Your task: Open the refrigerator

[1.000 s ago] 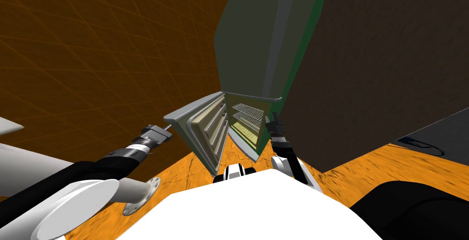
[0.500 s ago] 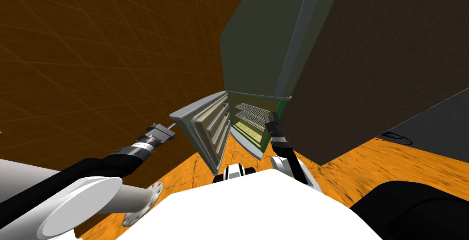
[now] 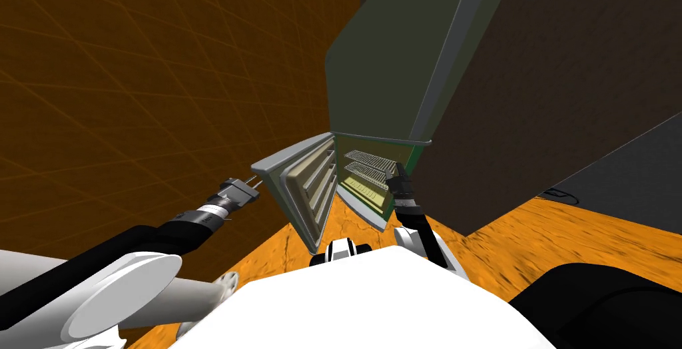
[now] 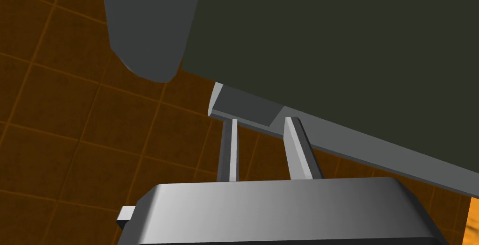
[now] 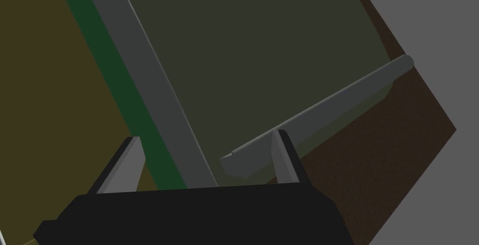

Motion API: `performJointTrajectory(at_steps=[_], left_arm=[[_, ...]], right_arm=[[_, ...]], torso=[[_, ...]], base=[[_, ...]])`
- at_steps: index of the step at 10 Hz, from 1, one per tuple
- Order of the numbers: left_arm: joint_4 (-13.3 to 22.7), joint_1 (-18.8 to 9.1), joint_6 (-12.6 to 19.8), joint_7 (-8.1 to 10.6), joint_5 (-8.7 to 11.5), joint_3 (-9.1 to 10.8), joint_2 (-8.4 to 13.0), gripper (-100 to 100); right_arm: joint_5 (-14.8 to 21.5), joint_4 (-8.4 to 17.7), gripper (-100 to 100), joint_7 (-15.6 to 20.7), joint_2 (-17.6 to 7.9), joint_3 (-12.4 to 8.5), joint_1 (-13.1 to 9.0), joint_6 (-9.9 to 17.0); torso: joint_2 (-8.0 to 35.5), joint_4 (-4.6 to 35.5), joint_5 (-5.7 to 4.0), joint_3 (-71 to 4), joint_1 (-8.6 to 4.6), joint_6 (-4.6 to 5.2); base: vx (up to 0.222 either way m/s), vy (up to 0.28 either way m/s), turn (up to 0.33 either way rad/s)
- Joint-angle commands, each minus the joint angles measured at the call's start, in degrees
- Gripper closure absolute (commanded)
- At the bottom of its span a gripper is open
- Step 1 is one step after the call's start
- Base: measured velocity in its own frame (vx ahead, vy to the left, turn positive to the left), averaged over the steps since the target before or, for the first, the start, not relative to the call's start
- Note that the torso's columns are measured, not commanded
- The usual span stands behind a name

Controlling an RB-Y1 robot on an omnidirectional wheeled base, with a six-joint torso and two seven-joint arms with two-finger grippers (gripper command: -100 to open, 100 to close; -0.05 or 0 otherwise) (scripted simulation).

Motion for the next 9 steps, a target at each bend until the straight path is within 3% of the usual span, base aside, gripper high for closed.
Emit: performJointTrajectory(at_steps=[1,2,4,6,7,9], left_arm=[[-0.07,-0.14,-0.08,0.03,-0.02,0.29,0.10,-100],[-0.02,-0.32,-0.46,0.02,-0.18,0.73,0.14,100],[0.18,-0.63,-0.65,-0.21,0.54,-0.09,0.51,100],[0.31,-0.84,-0.72,-0.36,1.04,-0.67,0.75,100],[-1.21,-0.13,0.56,0.53,3.83,2.51,1.71,-100],[-2.73,0.09,2.37,1.74,6.48,5.49,2.83,-100]], right_arm=[[0.00,0.00,0,0.00,0.01,0.01,0.00,0.00],[0.00,0.00,0,0.00,0.01,0.01,0.00,0.00],[0.00,-0.01,0,0.00,0.00,0.00,-0.01,0.00],[0.00,0.00,0,0.00,-0.02,-0.02,0.01,0.00],[0.00,0.00,0,0.00,-0.02,-0.01,0.01,0.00],[0.00,0.00,0,0.00,0.02,0.01,0.01,0.00]], torso=[[0.02,0.02,-0.01,0.01,-0.01,-0.09],[0.02,-0.01,0.05,0.02,0.12,-0.12],[-0.03,0.19,0.22,-0.09,1.25,-0.34],[-0.06,0.16,0.22,-0.08,1.09,-0.35],[-0.04,0.18,0.15,-0.09,0.92,-0.36],[0.01,0.23,-0.08,-0.08,0.26,-0.43]], base=[[-0.003,0.012,0.010],[-0.002,0.008,0.005],[0.018,0.179,-0.078],[0.078,0.262,-0.061],[0.071,0.113,0.060],[0.038,-0.043,0.139]])
